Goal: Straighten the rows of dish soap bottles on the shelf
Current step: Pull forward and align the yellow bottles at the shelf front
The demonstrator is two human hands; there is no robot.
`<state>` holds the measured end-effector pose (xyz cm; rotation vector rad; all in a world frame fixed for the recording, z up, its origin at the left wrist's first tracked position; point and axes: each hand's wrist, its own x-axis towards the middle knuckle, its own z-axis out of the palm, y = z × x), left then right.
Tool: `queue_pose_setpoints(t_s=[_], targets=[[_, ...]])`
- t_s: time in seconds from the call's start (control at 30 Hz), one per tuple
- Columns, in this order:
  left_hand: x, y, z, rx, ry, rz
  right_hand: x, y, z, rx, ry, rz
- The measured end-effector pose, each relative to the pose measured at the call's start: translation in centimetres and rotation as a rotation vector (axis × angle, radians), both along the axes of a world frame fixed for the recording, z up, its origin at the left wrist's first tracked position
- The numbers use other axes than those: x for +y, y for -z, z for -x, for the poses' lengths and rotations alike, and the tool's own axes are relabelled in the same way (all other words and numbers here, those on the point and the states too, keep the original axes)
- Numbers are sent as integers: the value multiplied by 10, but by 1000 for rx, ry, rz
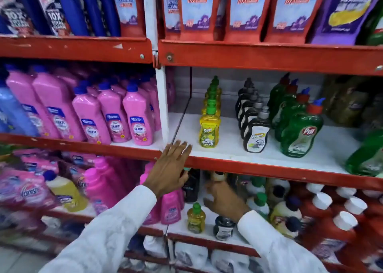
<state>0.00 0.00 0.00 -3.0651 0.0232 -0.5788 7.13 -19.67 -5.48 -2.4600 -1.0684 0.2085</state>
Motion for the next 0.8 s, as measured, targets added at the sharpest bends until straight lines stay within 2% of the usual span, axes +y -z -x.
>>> queue_pose_setpoints(t_s=[0.07, 0.17, 0.37, 0.53, 0.8], targets=[[2, 5, -1, 98, 9, 28, 10, 22, 6, 102, -48, 75], [4, 10, -2, 107, 12, 65, 25, 59, 9, 205, -30, 204], [10, 16, -3, 117, 32, 169, 36, 73, 4, 191, 81, 86], [17, 25, -4, 54, 70, 231, 16, 17, 11, 179, 106, -147], [15, 38, -4, -104, 118, 319, -15, -142, 9, 156, 187, -596]])
